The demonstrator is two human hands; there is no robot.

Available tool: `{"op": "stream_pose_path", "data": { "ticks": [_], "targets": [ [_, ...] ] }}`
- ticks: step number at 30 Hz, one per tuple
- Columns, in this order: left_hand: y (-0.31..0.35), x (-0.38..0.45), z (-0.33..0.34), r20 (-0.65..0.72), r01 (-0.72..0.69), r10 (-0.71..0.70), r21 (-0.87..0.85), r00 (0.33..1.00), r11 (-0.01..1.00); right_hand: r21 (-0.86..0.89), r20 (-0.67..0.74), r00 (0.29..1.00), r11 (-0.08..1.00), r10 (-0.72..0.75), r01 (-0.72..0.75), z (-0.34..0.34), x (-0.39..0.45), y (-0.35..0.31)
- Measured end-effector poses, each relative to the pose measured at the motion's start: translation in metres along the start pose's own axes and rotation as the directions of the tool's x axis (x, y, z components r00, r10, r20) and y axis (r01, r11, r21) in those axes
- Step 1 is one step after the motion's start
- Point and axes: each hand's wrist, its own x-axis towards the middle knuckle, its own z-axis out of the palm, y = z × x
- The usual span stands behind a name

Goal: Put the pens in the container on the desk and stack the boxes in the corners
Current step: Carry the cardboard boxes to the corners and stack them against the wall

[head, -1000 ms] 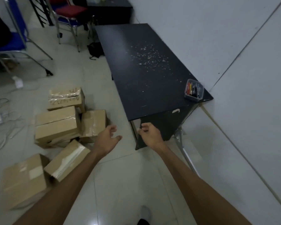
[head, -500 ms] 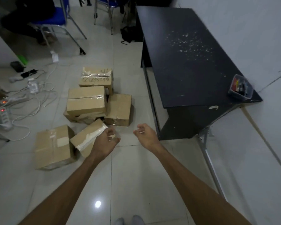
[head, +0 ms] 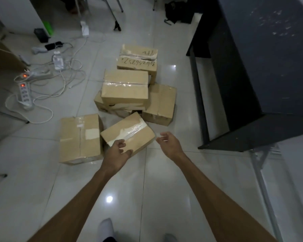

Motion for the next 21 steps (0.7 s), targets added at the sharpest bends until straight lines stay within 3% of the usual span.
{"op": "stream_pose_path", "data": {
  "ticks": [12, 17, 21],
  "targets": [
    [-0.170, 0.185, 0.002, -0.073, 0.100, -0.098, 0.029, 0.993, 0.995, -0.106, 0.028, 0.999, 0.994, 0.039, -0.036, 0.129, 0.185, 0.089],
    [-0.207, 0.231, 0.022, -0.150, 0.026, -0.027, -0.005, 0.988, 1.000, -0.186, 0.039, 0.999, 0.982, 0.028, -0.021, 0.146, 0.261, 0.121],
    [-0.231, 0.265, 0.040, -0.262, -0.074, 0.033, -0.147, 0.965, 0.986, -0.270, 0.021, 1.000, 0.963, -0.002, 0.007, 0.153, 0.314, 0.140]
  ]
}}
